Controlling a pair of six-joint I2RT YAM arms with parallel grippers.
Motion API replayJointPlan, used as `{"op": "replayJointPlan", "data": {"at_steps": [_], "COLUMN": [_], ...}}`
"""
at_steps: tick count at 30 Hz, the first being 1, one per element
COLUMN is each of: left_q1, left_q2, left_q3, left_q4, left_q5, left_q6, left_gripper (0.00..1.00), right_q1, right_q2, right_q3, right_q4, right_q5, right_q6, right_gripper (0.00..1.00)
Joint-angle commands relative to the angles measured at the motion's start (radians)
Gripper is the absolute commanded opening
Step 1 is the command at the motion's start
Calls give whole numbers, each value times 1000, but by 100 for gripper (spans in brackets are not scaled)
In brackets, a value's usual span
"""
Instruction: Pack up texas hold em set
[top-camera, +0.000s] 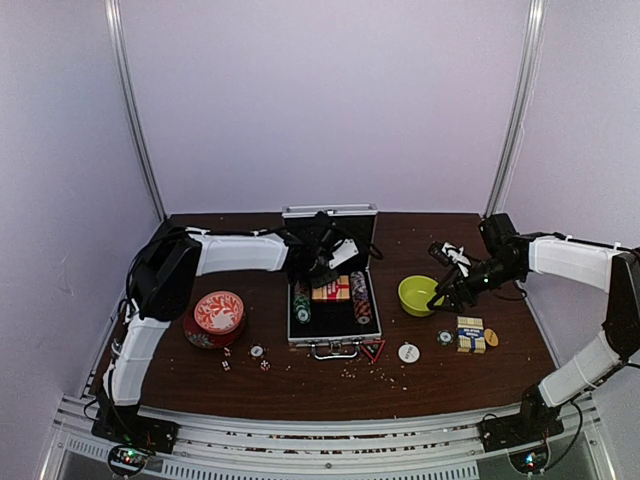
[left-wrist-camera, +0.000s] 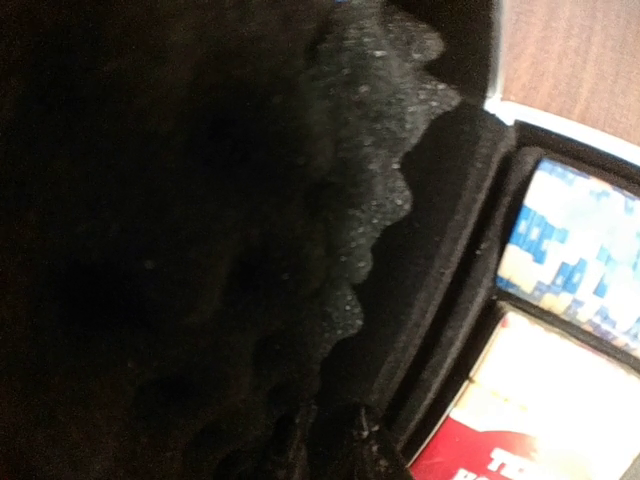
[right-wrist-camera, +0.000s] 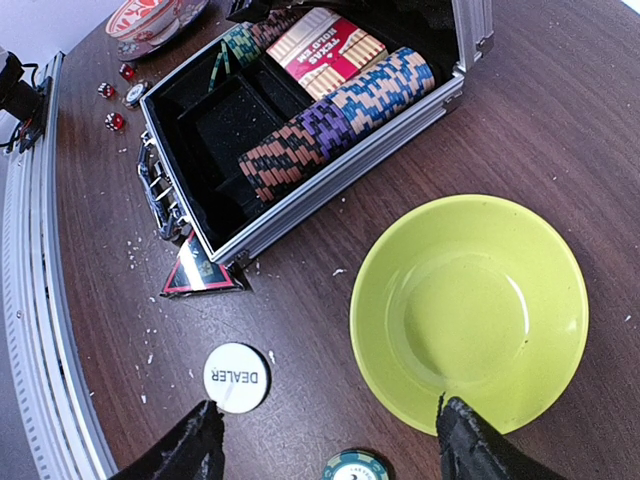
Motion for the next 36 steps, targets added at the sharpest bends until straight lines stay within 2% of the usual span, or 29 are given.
{"op": "replayJointPlan", "data": {"at_steps": [1,5,9,15,23,31,36], "left_q1": [-31,-32,-48,-60,-61,-60,-60], "left_q2": [0,-87,-163,-192,-128,-85,-77], "left_q3": [-3,-45,-142,-237,-185,-143,-133], "left_q4": [-158,-128,-87,-51,-41,-40,-27], "left_q5": [-31,31,139,107,-1,5,-47], "left_q6": [-98,-148,-114,-42,-9,8,12], "left_gripper": [22,39,47,55,56,56,55], "right_q1": [0,2,2,2,3,3,4], "right_q2": [-4,-2,-3,1,4,7,11], "right_q3": [3,6,6,7,9,7,9], "right_q4": [-9,-12,-13,-16,-18,-19,-21], "right_q5": [9,7,9,6,7,9,10], "right_q6": [-15,-19,-21,-24,-24,-25,-30], "right_gripper": [74,74,74,74,75,75,75]}}
